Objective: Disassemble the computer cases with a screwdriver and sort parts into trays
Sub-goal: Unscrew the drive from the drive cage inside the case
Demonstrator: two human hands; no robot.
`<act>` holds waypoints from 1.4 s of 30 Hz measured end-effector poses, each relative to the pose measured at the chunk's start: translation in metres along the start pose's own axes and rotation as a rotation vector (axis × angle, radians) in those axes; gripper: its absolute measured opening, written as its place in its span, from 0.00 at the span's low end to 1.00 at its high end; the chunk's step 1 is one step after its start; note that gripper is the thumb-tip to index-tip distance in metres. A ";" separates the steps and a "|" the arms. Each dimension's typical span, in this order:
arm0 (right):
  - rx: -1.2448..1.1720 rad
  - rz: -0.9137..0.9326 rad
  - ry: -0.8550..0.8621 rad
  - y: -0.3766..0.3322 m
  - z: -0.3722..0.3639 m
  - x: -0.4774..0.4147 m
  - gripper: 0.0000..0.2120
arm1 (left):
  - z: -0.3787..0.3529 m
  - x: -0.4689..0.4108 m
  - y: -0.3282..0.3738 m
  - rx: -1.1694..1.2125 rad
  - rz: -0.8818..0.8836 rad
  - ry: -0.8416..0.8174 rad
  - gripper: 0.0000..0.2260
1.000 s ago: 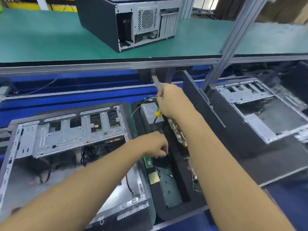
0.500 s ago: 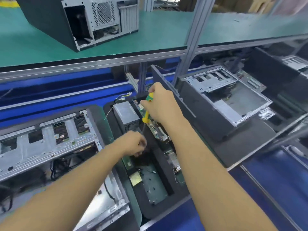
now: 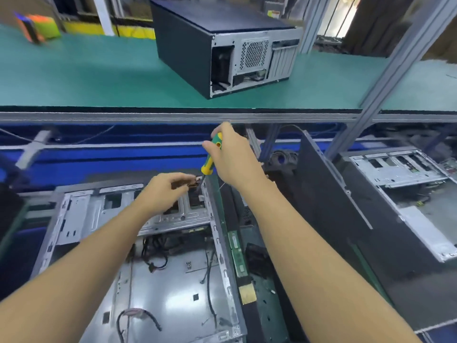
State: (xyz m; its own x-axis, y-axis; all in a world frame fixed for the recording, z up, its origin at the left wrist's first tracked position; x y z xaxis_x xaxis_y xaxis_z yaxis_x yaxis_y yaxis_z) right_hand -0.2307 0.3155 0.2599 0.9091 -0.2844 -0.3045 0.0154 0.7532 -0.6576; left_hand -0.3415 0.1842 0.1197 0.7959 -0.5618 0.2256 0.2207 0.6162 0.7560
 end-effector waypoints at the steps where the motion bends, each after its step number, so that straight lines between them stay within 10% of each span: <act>1: 0.001 -0.001 -0.023 0.000 -0.007 -0.003 0.11 | -0.002 -0.001 -0.002 0.020 -0.005 -0.013 0.13; 20: 0.105 0.051 -0.127 0.013 -0.032 -0.015 0.09 | -0.032 -0.016 0.008 -0.029 -0.012 0.030 0.06; 28: 0.201 0.166 -0.470 0.001 -0.034 -0.018 0.06 | -0.023 -0.015 0.003 0.030 -0.053 -0.007 0.08; 36: 0.271 0.086 -0.266 0.000 -0.030 -0.019 0.21 | -0.025 -0.013 0.007 0.009 -0.065 -0.108 0.13; 42: 0.230 0.184 -0.387 -0.001 -0.034 -0.017 0.12 | -0.027 -0.011 0.008 0.032 -0.098 -0.009 0.12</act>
State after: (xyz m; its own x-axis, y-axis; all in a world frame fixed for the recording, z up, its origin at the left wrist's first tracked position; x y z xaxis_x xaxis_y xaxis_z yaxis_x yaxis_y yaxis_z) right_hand -0.2603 0.2990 0.2426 0.9927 0.0746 -0.0944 -0.1085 0.8943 -0.4342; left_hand -0.3331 0.2102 0.1069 0.7661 -0.6236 0.1553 0.2790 0.5404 0.7938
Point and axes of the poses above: each hand's wrist, its own x-axis away from the middle knuckle, its own z-axis out of the back of the hand, y = z × x, the point moved 6 cm from there along -x, towards the middle knuckle, and after that the axes turned 14 degrees about z, right-handed, at the moved point
